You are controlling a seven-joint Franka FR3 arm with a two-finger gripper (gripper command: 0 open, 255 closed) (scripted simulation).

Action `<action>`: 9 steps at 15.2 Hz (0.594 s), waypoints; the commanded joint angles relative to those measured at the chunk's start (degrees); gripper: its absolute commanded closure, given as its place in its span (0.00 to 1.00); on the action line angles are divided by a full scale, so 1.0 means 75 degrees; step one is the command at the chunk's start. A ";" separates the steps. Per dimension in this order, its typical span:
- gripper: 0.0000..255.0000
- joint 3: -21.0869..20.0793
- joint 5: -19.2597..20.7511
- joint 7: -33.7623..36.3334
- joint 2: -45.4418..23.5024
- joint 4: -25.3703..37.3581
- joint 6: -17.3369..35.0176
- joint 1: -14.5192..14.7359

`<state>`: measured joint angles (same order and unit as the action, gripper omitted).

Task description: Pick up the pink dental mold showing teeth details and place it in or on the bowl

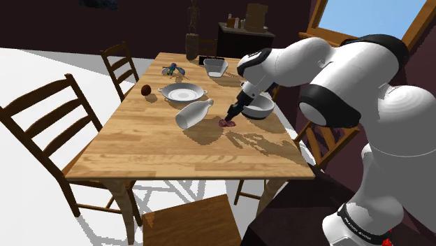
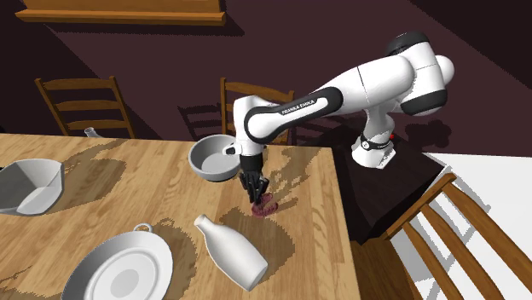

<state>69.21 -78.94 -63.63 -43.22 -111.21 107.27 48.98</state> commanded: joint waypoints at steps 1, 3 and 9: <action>1.00 0.0129 0.0128 0.0104 0.0101 0.0023 -0.0060 0.0079; 1.00 0.0263 0.0256 0.0211 0.0204 0.0048 -0.0121 0.0166; 1.00 0.0662 0.0632 0.0537 0.0496 0.0159 -0.0320 0.0417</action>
<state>73.66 -74.71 -60.11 -39.86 -110.29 105.19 51.83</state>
